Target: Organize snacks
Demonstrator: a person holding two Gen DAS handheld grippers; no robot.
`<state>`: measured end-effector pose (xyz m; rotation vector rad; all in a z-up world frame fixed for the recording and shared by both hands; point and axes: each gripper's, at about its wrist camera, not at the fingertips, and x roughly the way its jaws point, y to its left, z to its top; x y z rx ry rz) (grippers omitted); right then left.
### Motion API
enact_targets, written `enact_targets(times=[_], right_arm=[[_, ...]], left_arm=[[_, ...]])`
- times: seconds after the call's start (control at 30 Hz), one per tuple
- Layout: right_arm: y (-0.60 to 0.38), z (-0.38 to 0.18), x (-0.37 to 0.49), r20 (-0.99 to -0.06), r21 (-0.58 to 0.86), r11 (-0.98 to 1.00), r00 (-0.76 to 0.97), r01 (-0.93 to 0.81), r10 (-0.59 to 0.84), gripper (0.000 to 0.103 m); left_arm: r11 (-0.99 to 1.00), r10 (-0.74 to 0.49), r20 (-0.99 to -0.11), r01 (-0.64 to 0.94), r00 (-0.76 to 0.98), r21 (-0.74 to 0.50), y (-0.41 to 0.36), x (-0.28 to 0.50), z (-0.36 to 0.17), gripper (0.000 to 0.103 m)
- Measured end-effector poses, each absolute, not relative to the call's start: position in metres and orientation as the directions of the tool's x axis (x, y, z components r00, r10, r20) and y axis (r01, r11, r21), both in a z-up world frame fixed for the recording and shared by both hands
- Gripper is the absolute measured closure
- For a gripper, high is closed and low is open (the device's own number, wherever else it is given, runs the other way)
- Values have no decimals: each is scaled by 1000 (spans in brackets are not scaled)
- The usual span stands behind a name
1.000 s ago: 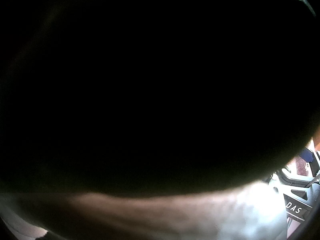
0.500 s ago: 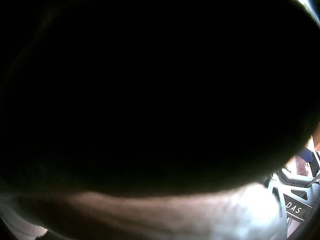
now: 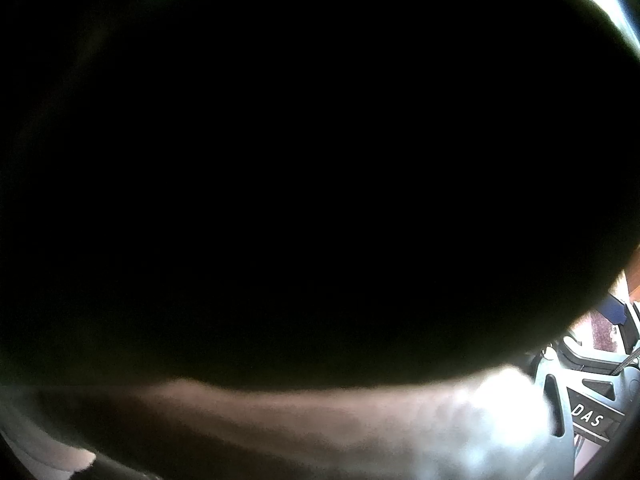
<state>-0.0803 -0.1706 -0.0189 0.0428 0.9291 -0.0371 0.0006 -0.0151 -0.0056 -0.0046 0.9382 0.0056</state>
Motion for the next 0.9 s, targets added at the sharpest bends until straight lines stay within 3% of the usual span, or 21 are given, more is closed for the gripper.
enact_targets(times=[0.9], right_arm=[[-170, -19, -80, -801, 21, 999, 598, 51, -13, 0]], left_arm=[[1000, -7, -805, 3, 594, -7, -32, -15, -11, 0]])
